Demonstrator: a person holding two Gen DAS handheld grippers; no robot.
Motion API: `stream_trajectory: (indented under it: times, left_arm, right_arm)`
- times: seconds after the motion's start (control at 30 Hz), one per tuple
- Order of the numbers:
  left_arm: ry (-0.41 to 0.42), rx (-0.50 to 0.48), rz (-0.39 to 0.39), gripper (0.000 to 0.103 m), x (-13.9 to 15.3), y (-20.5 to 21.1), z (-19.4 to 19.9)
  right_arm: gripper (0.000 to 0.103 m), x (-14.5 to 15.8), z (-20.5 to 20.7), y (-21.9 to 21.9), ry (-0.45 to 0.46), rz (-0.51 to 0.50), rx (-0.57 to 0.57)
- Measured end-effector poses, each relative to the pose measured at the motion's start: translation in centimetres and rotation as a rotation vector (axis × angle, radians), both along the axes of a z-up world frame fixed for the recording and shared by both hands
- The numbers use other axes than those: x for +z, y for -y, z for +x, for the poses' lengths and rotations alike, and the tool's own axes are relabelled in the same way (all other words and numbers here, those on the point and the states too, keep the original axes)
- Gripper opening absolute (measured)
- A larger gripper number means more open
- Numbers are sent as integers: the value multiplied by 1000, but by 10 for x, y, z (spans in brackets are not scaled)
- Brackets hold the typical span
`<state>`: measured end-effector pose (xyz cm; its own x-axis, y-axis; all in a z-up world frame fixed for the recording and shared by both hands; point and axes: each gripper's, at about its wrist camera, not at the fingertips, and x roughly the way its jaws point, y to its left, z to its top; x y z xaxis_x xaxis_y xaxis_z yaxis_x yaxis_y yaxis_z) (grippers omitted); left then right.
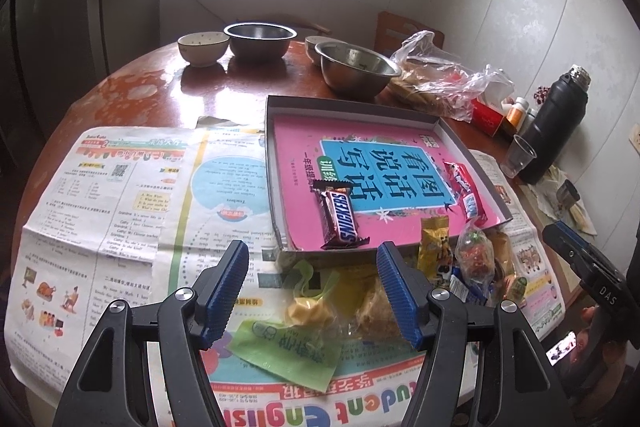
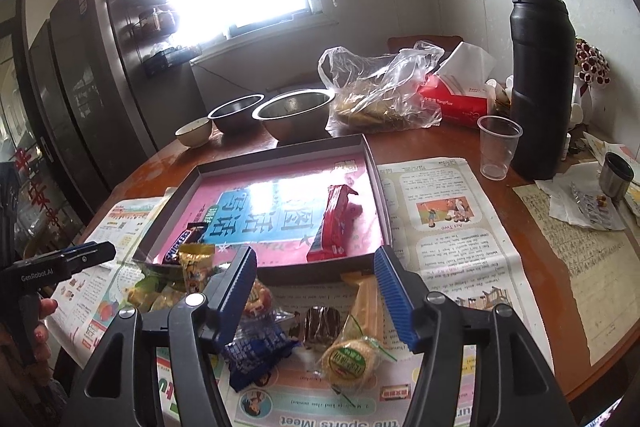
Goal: Organize snacks
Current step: 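Move both grippers back toward the remaining snack pile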
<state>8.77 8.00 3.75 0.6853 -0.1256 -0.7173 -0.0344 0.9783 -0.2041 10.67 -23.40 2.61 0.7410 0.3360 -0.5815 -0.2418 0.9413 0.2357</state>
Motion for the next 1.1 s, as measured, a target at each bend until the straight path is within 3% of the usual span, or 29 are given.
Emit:
stream_trajectory:
  times: [0.57,1.1]
  left_arm:
    - [-58,-30,31,69,-16,0,-15]
    - [-120,-56,69,69,-39,9,-14]
  right_arm:
    - [63,-4,-22,0,-17,-24,1]
    - [64,-34,-43,5,-84,-58,-3]
